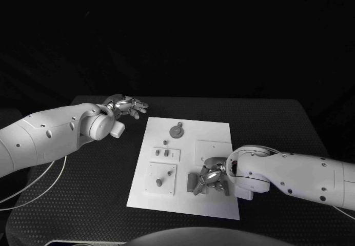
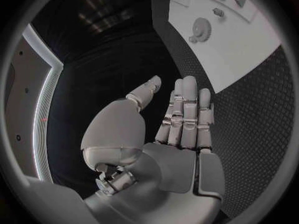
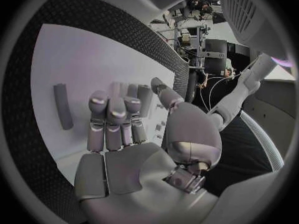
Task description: Assemble the parts on the task board
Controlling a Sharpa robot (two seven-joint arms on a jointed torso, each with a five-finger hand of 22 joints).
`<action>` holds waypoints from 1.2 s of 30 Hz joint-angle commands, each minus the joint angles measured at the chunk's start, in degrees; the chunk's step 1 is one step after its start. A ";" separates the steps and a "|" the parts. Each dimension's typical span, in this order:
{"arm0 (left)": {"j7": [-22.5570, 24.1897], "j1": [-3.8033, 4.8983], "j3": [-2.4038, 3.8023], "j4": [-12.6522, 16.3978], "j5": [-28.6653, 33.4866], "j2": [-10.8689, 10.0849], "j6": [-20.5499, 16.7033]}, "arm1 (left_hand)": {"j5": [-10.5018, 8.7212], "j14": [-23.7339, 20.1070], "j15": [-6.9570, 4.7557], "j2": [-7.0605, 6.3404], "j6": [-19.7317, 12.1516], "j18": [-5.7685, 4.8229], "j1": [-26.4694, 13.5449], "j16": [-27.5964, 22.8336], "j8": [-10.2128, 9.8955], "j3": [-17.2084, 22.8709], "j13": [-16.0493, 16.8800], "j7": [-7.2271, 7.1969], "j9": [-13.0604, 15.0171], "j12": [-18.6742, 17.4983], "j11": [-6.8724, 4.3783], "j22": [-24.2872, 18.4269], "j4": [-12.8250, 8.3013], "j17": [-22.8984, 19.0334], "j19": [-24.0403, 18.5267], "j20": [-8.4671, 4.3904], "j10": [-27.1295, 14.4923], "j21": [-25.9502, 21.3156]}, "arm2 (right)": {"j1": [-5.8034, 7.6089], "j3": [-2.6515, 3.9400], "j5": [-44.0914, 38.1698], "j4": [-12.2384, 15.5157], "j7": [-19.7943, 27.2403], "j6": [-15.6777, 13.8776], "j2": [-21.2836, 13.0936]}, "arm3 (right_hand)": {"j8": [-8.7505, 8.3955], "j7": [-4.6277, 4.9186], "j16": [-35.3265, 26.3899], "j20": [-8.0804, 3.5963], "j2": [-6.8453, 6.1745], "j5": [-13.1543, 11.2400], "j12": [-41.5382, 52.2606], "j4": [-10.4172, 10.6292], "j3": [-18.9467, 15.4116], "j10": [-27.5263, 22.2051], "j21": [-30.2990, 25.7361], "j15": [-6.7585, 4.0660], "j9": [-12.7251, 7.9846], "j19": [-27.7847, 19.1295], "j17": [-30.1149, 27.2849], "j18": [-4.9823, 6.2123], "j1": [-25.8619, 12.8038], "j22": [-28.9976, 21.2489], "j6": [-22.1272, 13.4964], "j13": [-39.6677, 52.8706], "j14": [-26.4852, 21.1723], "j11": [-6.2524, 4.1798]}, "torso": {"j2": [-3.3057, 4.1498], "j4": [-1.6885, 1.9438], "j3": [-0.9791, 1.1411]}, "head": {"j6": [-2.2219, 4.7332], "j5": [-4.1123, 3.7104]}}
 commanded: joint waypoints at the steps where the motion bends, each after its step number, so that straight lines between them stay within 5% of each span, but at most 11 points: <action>1: 0.20 0.05 0.03 0.16 -0.33 0.06 0.68 | -0.25 -0.01 -0.24 0.03 0.05 0.15 -0.43 -0.27 0.24 -0.03 0.07 0.36 -0.07 0.19 -0.16 -0.08 0.31 0.10 -0.48 -3.52 -0.43 0.34 | -0.04 0.00 -0.79 0.06 0.91 -0.28 -0.09 | -0.20 -0.24 -0.39 0.16 0.02 0.29 0.12 0.18 0.19 0.04 -0.14 -0.25 -0.09 0.17 -0.01 2.53 0.50 -0.11 0.17 0.03 0.25 0.02 | 0.01 -0.01 0.02 | -0.04 0.06; 9: 0.19 0.05 0.03 0.16 -0.34 0.09 0.70 | -0.25 0.00 -0.24 0.05 0.07 0.14 -0.43 -0.27 0.26 -0.03 0.07 0.36 -0.07 0.21 -0.16 -0.09 0.32 0.11 -0.49 -3.52 -0.43 0.34 | -0.04 0.01 -1.64 -0.06 0.87 -1.56 0.30 | -0.09 -0.34 -0.44 0.34 1.21 1.12 0.17 1.74 0.34 0.37 -0.09 -0.29 -0.18 0.34 -0.01 2.53 -0.62 -0.28 0.59 0.05 0.45 -0.07 | 0.03 0.01 0.01 | -0.04 0.14; 28: 0.01 0.05 0.03 0.16 -0.40 0.12 1.01 | -0.26 0.01 -0.24 0.09 0.15 0.12 -0.49 -0.27 0.33 -0.05 0.08 0.33 -0.06 0.27 -0.16 -0.10 0.40 0.15 -0.51 -3.51 -0.44 0.36 | -0.05 -0.01 -7.63 0.21 -1.35 -2.40 1.19 | 0.60 -1.14 -0.75 0.29 2.52 -2.82 0.45 3.30 4.35 2.32 0.41 -0.70 -0.47 1.06 -0.24 2.53 0.42 -0.67 2.83 0.25 1.60 -0.82 | 0.02 -0.02 0.00 | -0.21 0.02; 36: -0.05 0.05 0.03 0.17 -0.41 0.12 1.09 | -0.27 0.00 -0.24 0.08 0.21 0.11 -0.55 -0.27 0.38 -0.08 0.08 0.31 -0.06 0.30 -0.16 -0.11 0.44 0.17 -0.52 -3.50 -0.45 0.37 | -0.06 -0.01 -8.01 0.22 -1.20 -3.32 1.13 | 0.68 -1.28 -0.88 0.39 2.86 -1.11 0.37 4.25 5.52 2.79 0.65 -0.74 -0.69 1.34 -0.32 2.53 -0.48 -0.82 3.36 0.48 1.84 -0.97 | 0.00 -0.03 0.01 | -0.24 -0.07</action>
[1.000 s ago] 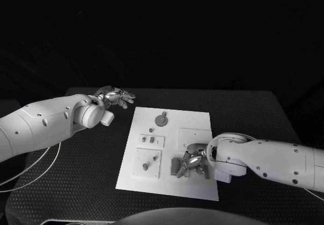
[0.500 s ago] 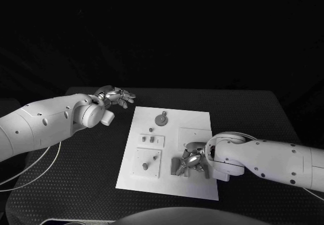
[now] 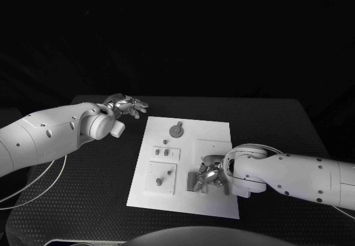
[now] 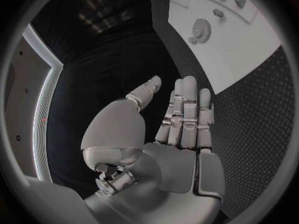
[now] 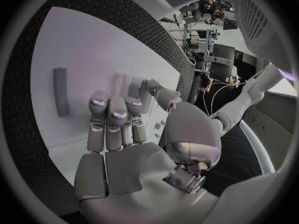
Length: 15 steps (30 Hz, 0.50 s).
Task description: Assemble the parts on the task board
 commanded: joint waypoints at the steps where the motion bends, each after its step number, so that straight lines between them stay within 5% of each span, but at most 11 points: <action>1: 0.17 0.05 0.04 0.14 -0.23 0.06 0.90 | -0.27 0.08 -0.35 0.08 0.17 0.11 -0.57 -0.27 0.39 0.00 0.05 0.26 -0.06 0.31 0.08 -0.07 0.37 0.08 -0.32 -3.71 -0.41 0.37 | -0.04 0.02 -1.64 -0.09 0.22 -0.98 0.02 | 0.18 0.08 -0.30 0.02 0.16 0.72 0.08 0.11 0.41 0.53 0.23 -0.11 -0.10 0.49 -0.07 1.74 -0.77 -0.11 0.53 0.09 0.36 -0.01 | -0.01 0.02 0.02 | 0.02 -0.04; 9: 0.06 0.05 0.03 0.17 -0.25 0.02 0.97 | -0.28 0.08 -0.35 0.06 0.19 0.10 -0.62 -0.28 0.41 -0.02 0.05 0.25 -0.06 0.33 0.09 -0.07 0.40 0.09 -0.33 -3.71 -0.42 0.37 | -0.04 0.02 -0.56 -0.15 0.89 -0.55 -0.13 | 0.01 0.05 -0.46 -0.01 -0.04 0.64 -0.24 2.13 2.97 0.66 0.36 -0.16 -0.47 0.50 -0.09 1.74 -2.74 -0.34 0.66 0.40 0.46 -0.04 | 0.00 0.00 0.02 | 0.16 -0.08; 15: -0.01 0.05 0.03 0.15 -0.27 0.03 1.03 | -0.28 0.07 -0.35 0.05 0.19 0.10 -0.65 -0.29 0.42 -0.04 0.05 0.25 -0.07 0.34 0.09 -0.08 0.43 0.10 -0.34 -3.70 -0.43 0.38 | -0.04 0.02 0.77 0.05 1.82 -0.56 -0.67 | -0.05 0.12 -0.49 0.00 -2.26 1.46 -0.35 2.33 2.96 0.64 0.55 -0.17 -0.59 0.53 -0.06 1.74 -3.77 -0.39 0.57 0.59 0.48 0.02 | 0.00 -0.02 0.03 | 0.25 -0.11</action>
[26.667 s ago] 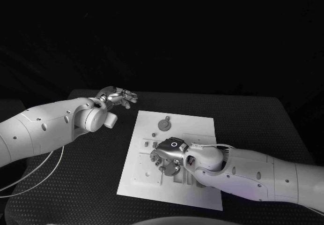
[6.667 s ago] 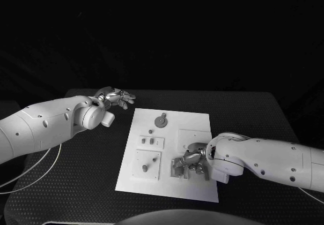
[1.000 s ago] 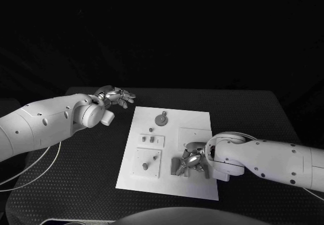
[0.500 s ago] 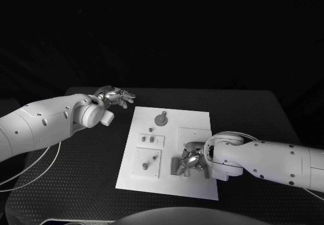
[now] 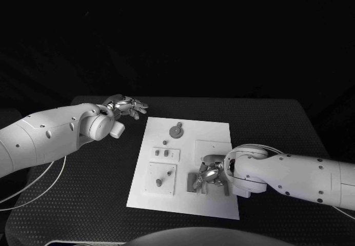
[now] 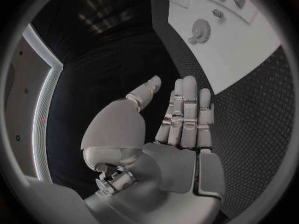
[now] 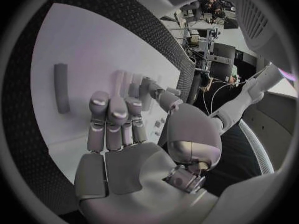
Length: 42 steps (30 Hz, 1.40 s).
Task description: Assemble the parts on the task board
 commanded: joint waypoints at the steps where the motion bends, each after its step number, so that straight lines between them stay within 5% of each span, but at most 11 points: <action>1: 0.13 0.05 0.03 0.15 -0.24 0.06 0.88 | -0.28 0.07 -0.36 0.05 0.26 0.10 -0.66 -0.29 0.20 0.02 0.06 0.32 -0.07 0.34 0.11 -0.08 0.36 0.06 -0.34 -3.70 -0.49 0.38 | -0.06 -0.02 0.87 0.24 1.51 0.03 -0.52 | 0.01 0.08 -0.27 -0.01 -1.30 0.57 -0.36 0.16 0.10 0.29 0.33 -0.10 -0.07 0.54 -0.03 1.68 -0.23 -0.08 0.24 0.10 0.25 0.09 | -0.01 -0.02 0.00 | 0.07 -0.02; 6: 0.09 0.05 0.03 0.15 -0.27 0.01 0.92 | -0.28 0.07 -0.37 0.04 0.26 0.10 -0.66 -0.29 0.21 0.02 0.06 0.31 -0.07 0.35 0.11 -0.09 0.37 0.07 -0.35 -3.71 -0.50 0.38 | -0.04 0.04 1.85 1.07 2.35 -0.29 -1.97 | -0.12 0.21 -0.31 -0.08 -3.89 1.88 -0.50 -0.09 -2.03 0.03 0.45 -0.15 -0.08 0.51 0.03 1.68 -1.30 -0.17 -0.30 0.32 0.17 0.22 | -0.01 -0.01 0.01 | 0.09 -0.04; 12: 0.05 0.05 0.02 0.12 -0.31 -0.04 0.88 | -0.28 0.07 -0.37 0.03 0.26 0.10 -0.66 -0.29 0.22 0.02 0.05 0.31 -0.07 0.36 0.11 -0.09 0.37 0.08 -0.36 -3.71 -0.51 0.38 | 0.77 0.72 2.13 2.34 3.04 -0.25 -3.81 | -0.24 0.41 -0.38 -0.24 -4.72 2.85 -0.61 -0.41 -4.53 -0.46 0.36 -0.10 0.09 0.23 0.14 1.68 -1.93 -0.37 -1.10 0.55 -0.08 0.40 | -0.02 -0.04 0.03 | 0.29 -0.09; 19: 0.02 0.05 0.01 0.13 -0.38 -0.04 0.98 | -0.29 0.07 -0.37 0.02 0.26 0.10 -0.66 -0.30 0.23 0.01 0.05 0.30 -0.08 0.38 0.10 -0.10 0.38 0.09 -0.37 -3.71 -0.52 0.39 | 1.43 2.91 2.52 3.72 4.39 -1.17 -6.43 | -0.08 0.47 -0.45 -0.50 -3.29 5.96 -0.64 -2.18 -9.48 -0.82 0.32 -0.12 0.57 -0.33 0.35 1.68 -3.07 -0.62 -1.78 0.89 -0.40 0.43 | -0.01 -0.07 0.04 | 0.46 -0.19; 24: -0.06 0.04 0.00 0.18 -0.43 -0.05 1.14 | -0.29 0.07 -0.37 0.02 0.26 0.10 -0.66 -0.30 0.23 0.01 0.05 0.30 -0.08 0.38 0.10 -0.10 0.38 0.09 -0.37 -3.71 -0.52 0.39 | 1.79 3.90 2.32 3.98 4.61 -1.54 -8.48 | -0.07 0.46 -0.45 -0.51 -3.25 6.00 -0.65 -2.22 -9.55 -0.81 0.32 -0.12 0.58 -0.34 0.36 1.68 -3.07 -0.62 -1.79 0.89 -0.40 0.43 | 0.01 -0.03 0.04 | 0.53 -0.34; 25: -0.07 0.04 0.00 0.21 -0.46 -0.07 1.18 | -0.29 0.07 -0.37 0.02 0.26 0.10 -0.66 -0.30 0.23 0.01 0.05 0.30 -0.08 0.38 0.10 -0.10 0.38 0.09 -0.37 -3.71 -0.52 0.39 | 1.85 3.92 2.10 3.83 4.33 -1.39 -8.93 | -0.66 0.77 -0.37 -0.61 -1.91 5.54 -0.46 -3.03 -9.91 -0.49 0.48 -0.01 0.38 -0.18 0.40 1.68 -2.33 -0.60 -2.96 0.96 -0.27 0.73 | 0.01 -0.03 0.05 | 0.55 -0.39; 29: -0.03 0.04 0.00 0.22 -0.50 -0.10 1.09 | -0.29 0.07 -0.37 0.02 0.27 0.10 -0.66 -0.30 0.23 0.01 0.06 0.30 -0.08 0.39 0.10 -0.10 0.38 0.10 -0.37 -3.71 -0.52 0.39 | 1.92 3.91 1.61 3.05 2.47 2.02 -10.29 | -0.37 0.77 -0.41 -0.77 -0.01 3.93 -0.48 -4.48 -9.51 -0.29 0.45 0.18 0.57 -0.18 0.39 1.68 -0.14 -0.75 -2.57 0.96 -0.12 0.77 | -0.01 -0.04 0.02 | 0.58 -0.54; 30: -0.02 0.04 0.00 0.22 -0.51 -0.10 1.08 | -0.29 0.07 -0.37 0.03 0.27 0.10 -0.67 -0.30 0.24 0.01 0.06 0.30 -0.08 0.39 0.10 -0.10 0.39 0.10 -0.37 -3.72 -0.52 0.39 | 1.92 3.90 0.92 2.93 2.01 2.84 -10.54 | -0.21 0.72 -0.55 -0.70 -0.58 0.78 -0.64 -3.76 -7.50 -0.19 0.29 0.17 0.68 -0.11 0.32 1.68 1.19 -0.98 -2.25 0.86 -0.03 0.74 | -0.01 -0.05 0.00 | 0.55 -0.61; 32: 0.00 0.04 0.00 0.27 -0.53 -0.18 1.04 | -0.29 0.07 -0.37 0.03 0.28 0.10 -0.66 -0.30 0.24 0.01 0.06 0.30 -0.08 0.40 0.10 -0.10 0.39 0.10 -0.37 -3.72 -0.52 0.39 | 1.91 3.80 -0.38 2.82 1.00 4.10 -11.12 | -0.03 0.66 -0.61 -0.60 -0.16 0.17 -0.68 -3.52 -6.15 -0.12 0.32 0.16 0.80 -0.11 0.31 1.68 2.20 -1.04 -1.90 0.86 0.02 0.65 | 0.01 -0.06 -0.01 | 0.44 -0.80; 35: -0.01 0.04 0.00 0.23 -0.54 -0.20 0.93 | -0.29 0.07 -0.37 0.03 0.29 0.10 -0.66 -0.30 0.25 0.01 0.06 0.29 -0.08 0.41 0.10 -0.10 0.39 0.11 -0.38 -3.72 -0.52 0.39 | 1.91 3.24 -1.74 2.89 -0.46 5.68 -12.28 | 0.03 0.61 -0.69 -0.25 -1.73 -2.14 -0.76 -2.15 -2.83 -0.04 0.46 0.19 0.90 -0.11 0.33 1.68 3.53 -1.15 -1.59 0.91 0.11 0.63 | 0.00 -0.10 0.00 | 0.40 -1.01; 42: -0.01 0.04 0.00 0.30 -0.57 -0.24 0.98 | -0.29 0.07 -0.38 0.05 0.31 0.10 -0.66 -0.30 0.27 0.01 0.06 0.28 -0.08 0.43 0.09 -0.11 0.40 0.12 -0.38 -3.72 -0.52 0.40 | 1.88 1.94 -6.97 4.41 -2.66 8.42 -13.90 | 0.33 0.49 -0.33 -0.12 -3.29 -2.38 -0.06 -1.79 -2.58 0.11 0.90 0.14 1.21 -0.07 0.62 1.68 3.46 -1.01 -1.13 1.53 0.23 0.55 | 0.02 -0.14 0.03 | 0.18 -1.69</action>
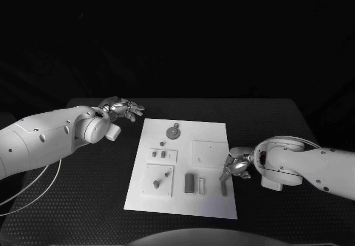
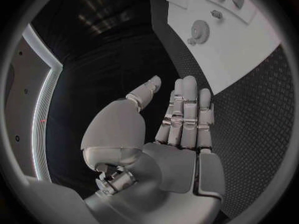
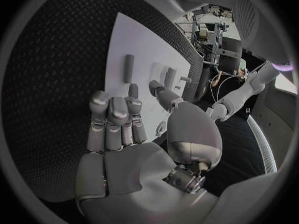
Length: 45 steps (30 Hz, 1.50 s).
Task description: Assemble the parts on the task board
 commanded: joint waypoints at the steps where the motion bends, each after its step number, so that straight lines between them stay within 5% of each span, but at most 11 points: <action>1: 0.30 0.05 0.03 0.17 -0.28 0.03 0.65 | -0.29 0.00 -0.47 0.05 0.20 0.10 -0.66 -0.30 0.28 0.01 0.09 0.17 -0.08 0.21 0.01 -0.07 0.40 0.08 -0.39 -3.72 -0.47 0.18 | -0.03 -0.24 -4.66 0.53 -2.87 3.73 -0.27 | 0.32 0.02 0.16 0.38 -0.87 -0.45 0.48 0.31 0.18 0.42 0.27 -0.01 0.16 0.08 0.14 1.28 -0.15 0.11 0.58 0.29 0.25 -0.19 | 0.03 0.00 0.02 | -0.18 -0.44; 8: 0.32 0.05 0.03 0.19 -0.36 0.05 0.83 | -0.29 0.00 -0.48 0.04 0.21 0.10 -0.67 -0.31 0.30 -0.01 0.09 0.16 -0.08 0.23 0.00 -0.08 0.41 0.10 -0.40 -3.72 -0.48 0.19 | -0.21 -1.63 -7.17 0.98 -4.55 3.13 -0.34 | 0.57 -0.13 0.60 0.35 -1.47 -0.74 1.01 2.29 0.23 0.39 0.62 -0.05 0.58 0.19 0.61 1.28 -1.24 0.12 0.83 0.94 0.37 -0.33 | 0.01 0.09 -0.01 | -0.30 -0.67; 28: 0.24 0.04 0.03 0.20 -0.37 -0.06 1.08 | -0.30 0.00 -0.48 0.06 0.23 0.08 -0.75 -0.31 0.33 -0.04 0.10 0.15 -0.09 0.29 0.00 -0.09 0.49 0.14 -0.42 -3.72 -0.49 0.21 | -2.86 -1.76 -10.26 -0.32 -4.77 -0.01 2.62 | 0.87 -0.33 0.62 -0.10 -3.67 -0.98 0.86 8.60 1.97 0.52 0.94 -0.31 1.55 0.38 0.62 1.28 -4.42 -0.30 0.67 1.44 0.30 -0.55 | 0.02 0.17 -0.03 | -0.66 -0.41; 36: 0.14 0.04 0.03 0.22 -0.39 -0.13 1.16 | -0.30 0.00 -0.48 0.07 0.22 0.08 -0.81 -0.32 0.33 -0.07 0.10 0.15 -0.10 0.31 0.00 -0.10 0.54 0.15 -0.42 -3.72 -0.50 0.21 | -3.70 -1.88 -10.84 -0.62 -4.70 0.62 3.66 | 0.89 -0.33 0.59 -0.15 -3.93 -0.98 0.81 9.16 2.02 0.50 0.99 -0.31 1.66 0.36 0.58 1.28 -4.75 -0.33 0.60 1.48 0.26 -0.56 | 0.01 0.12 -0.05 | -0.90 -0.54; 45: -0.04 0.04 0.03 0.29 -0.52 -0.28 1.41 | -0.30 0.00 -0.48 0.07 0.21 0.08 -0.83 -0.33 0.34 -0.08 0.10 0.15 -0.11 0.33 0.00 -0.11 0.56 0.16 -0.43 -3.72 -0.52 0.22 | -4.77 -2.38 -19.26 -0.80 -4.66 2.40 4.60 | 1.00 -0.35 0.72 -0.39 -2.94 -0.98 0.78 7.11 2.74 0.49 1.29 -0.30 2.01 0.21 0.69 1.28 -1.57 -0.27 0.46 1.64 0.26 -0.57 | 0.02 0.14 -0.03 | -1.09 -0.46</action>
